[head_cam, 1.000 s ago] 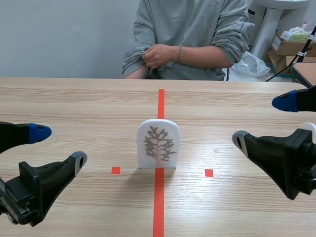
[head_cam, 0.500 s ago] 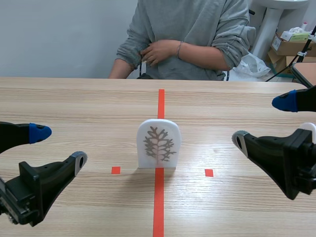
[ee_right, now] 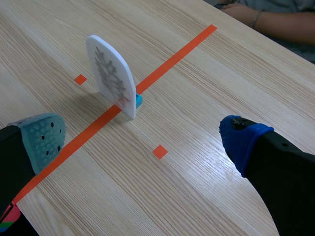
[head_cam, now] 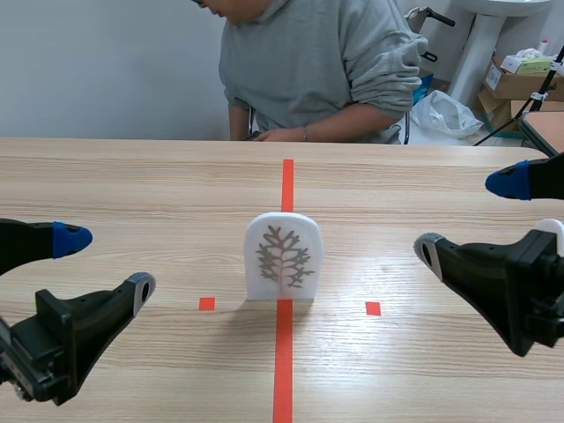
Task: Do the leaf sorting experiment
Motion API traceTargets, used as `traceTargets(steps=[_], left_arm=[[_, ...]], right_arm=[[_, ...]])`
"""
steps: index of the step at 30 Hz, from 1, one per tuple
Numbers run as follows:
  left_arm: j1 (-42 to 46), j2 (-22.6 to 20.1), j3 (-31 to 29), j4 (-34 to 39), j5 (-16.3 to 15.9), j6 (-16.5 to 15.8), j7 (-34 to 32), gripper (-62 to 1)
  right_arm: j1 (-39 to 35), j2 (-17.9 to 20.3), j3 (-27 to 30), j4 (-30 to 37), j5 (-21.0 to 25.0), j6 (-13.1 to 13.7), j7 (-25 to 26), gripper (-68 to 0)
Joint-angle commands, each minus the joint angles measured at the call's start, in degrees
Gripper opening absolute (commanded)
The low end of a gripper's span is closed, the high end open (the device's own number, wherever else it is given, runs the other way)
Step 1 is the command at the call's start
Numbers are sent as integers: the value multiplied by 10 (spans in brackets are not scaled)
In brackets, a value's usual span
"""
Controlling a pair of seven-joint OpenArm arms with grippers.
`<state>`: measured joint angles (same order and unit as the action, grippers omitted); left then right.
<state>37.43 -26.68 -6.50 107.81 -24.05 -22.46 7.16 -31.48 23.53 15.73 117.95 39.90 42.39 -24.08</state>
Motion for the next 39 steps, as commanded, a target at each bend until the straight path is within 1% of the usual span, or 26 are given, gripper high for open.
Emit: traceTargets(steps=[1, 13, 15, 17, 20, 22, 25, 28, 34, 39], left_arm=[[-7, 11, -3, 6, -2, 4, 5, -67], [-45, 17, -3, 4, -2, 5, 29, -67], [-61, 16, -2, -8, -2, 3, 34, -67], [-82, 5, 10, -32, -2, 0, 34, -67], [-122, -17, 39, -80, -4, -15, 34, -67], [-150, -28, 64, -111, -4, -19, 34, -67], [-198, -38, 106, -157, -3, -33, 33, -67], [-247, -40, 149, -201, -3, -45, 33, -67], [-341, -35, 233, -286, -1, -46, 30, -67], [-410, -21, 283, -352, 4, -54, 26, -67]], right_arm=[[1, 9, 3, -3, 4, 3, 10, -22], [1, 9, 3, -3, 4, 3, 10, -22], [1, 9, 3, -3, 4, 3, 10, -22], [1, 9, 3, -3, 4, 3, 10, -22], [1, 9, 3, -3, 4, 3, 10, -22], [1, 9, 3, -3, 4, 3, 10, -22], [1, 9, 3, -3, 4, 3, 10, -22], [1, 9, 3, -3, 4, 3, 10, -22], [1, 9, 3, -3, 4, 3, 10, -22], [1, 9, 3, -3, 4, 3, 10, -22]])
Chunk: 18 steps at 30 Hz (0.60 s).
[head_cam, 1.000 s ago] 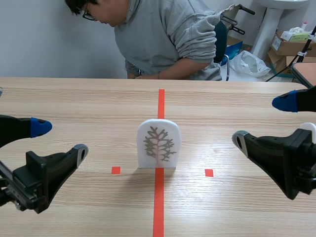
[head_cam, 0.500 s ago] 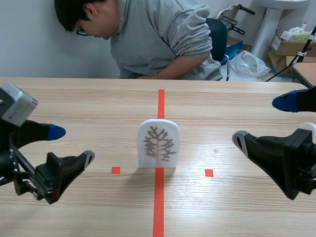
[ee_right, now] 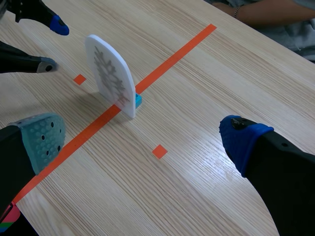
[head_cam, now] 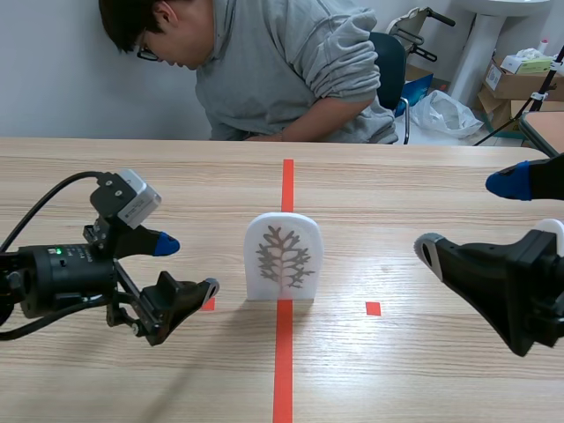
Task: Do the leaf sorting experiment
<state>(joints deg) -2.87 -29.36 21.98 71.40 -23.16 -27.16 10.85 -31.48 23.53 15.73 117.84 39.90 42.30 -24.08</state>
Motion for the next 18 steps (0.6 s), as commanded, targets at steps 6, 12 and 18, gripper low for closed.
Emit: traceTargets(steps=[6, 12, 18], left_arm=[[-71, 34, 51, -45, 15, -19, -23, -67], [-113, 66, 98, -91, 18, -26, -26, -67], [-144, 105, 113, -139, 42, -26, -40, -67]], right_arm=[[1, 9, 3, -2, 4, 4, 10, -22], [1, 9, 3, -2, 4, 4, 10, -22], [1, 9, 3, -2, 3, 4, 10, -22]])
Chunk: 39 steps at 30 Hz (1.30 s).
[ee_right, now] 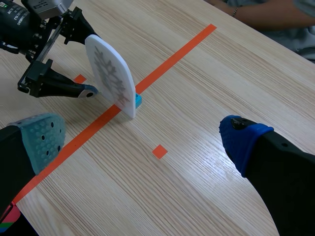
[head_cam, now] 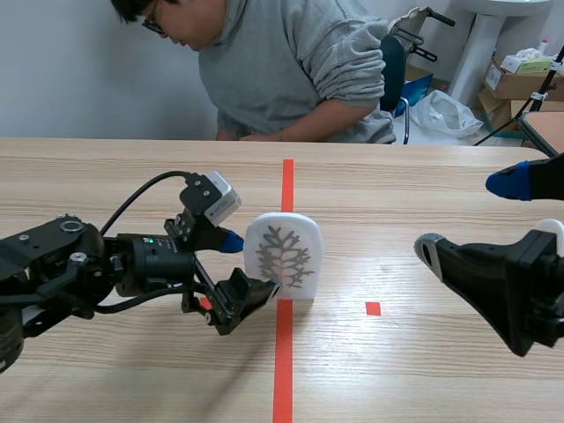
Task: Do the leaf sorting experiment
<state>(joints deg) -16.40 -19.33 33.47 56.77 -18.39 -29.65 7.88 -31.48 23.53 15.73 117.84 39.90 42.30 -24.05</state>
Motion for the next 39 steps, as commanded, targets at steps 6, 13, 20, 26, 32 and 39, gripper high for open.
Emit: traceTargets(steps=[6, 13, 20, 26, 32, 39], left_arm=[[-22, 31, 0, -20, 3, -4, -36, -69], [-22, 33, 0, -24, 3, -19, -41, -139], [-22, 33, 0, -24, 3, -19, -47, -303], [-22, 33, 0, -24, 2, -19, -47, -507], [-22, 33, 0, -24, 2, -19, -47, -577], [-22, 33, -2, -22, -3, -32, -46, -577]], right_arm=[[1, 9, 3, -2, 1, 4, 10, -22], [1, 9, 3, -2, -7, 4, 10, -22], [1, 9, 3, -2, -7, 4, 10, -22], [2, 9, 3, -2, -7, 4, 10, -22], [2, 9, 3, -2, -7, 4, 10, -22], [2, 9, 3, -2, -7, 4, 10, -22]])
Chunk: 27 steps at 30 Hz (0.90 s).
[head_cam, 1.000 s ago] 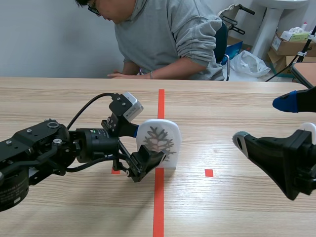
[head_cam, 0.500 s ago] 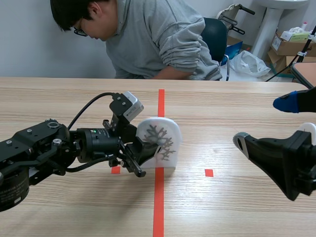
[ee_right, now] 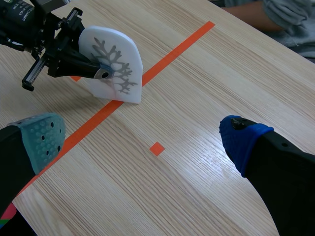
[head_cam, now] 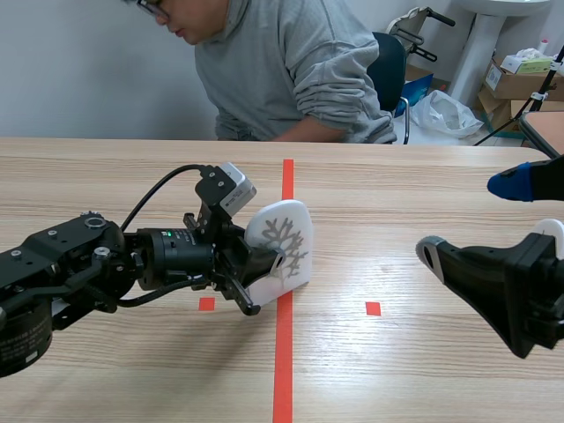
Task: Do the leaf sorting experiment
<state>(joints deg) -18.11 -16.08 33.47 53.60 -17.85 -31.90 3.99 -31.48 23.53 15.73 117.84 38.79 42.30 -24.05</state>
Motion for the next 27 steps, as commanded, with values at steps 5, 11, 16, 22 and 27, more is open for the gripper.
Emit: traceTargets(steps=[5, 11, 16, 22, 27], left_arm=[[17, -3, -28, 51, -12, -16, 1, -577], [73, -3, -118, 121, -12, -16, 28, -577], [107, -4, -218, 132, -27, -14, 35, -577], [116, -39, -321, 128, -44, 22, 35, -577], [93, -77, -368, 74, -44, 71, 29, -577]], right_arm=[[2, 9, 3, -2, 2, 4, 10, -22], [3, 9, 3, -2, 2, 4, 10, -22], [7, 9, 3, -2, 2, 4, 10, -22], [12, 9, 3, -2, 2, 4, 10, -22], [12, 9, 3, -2, 2, 4, 10, -22]])
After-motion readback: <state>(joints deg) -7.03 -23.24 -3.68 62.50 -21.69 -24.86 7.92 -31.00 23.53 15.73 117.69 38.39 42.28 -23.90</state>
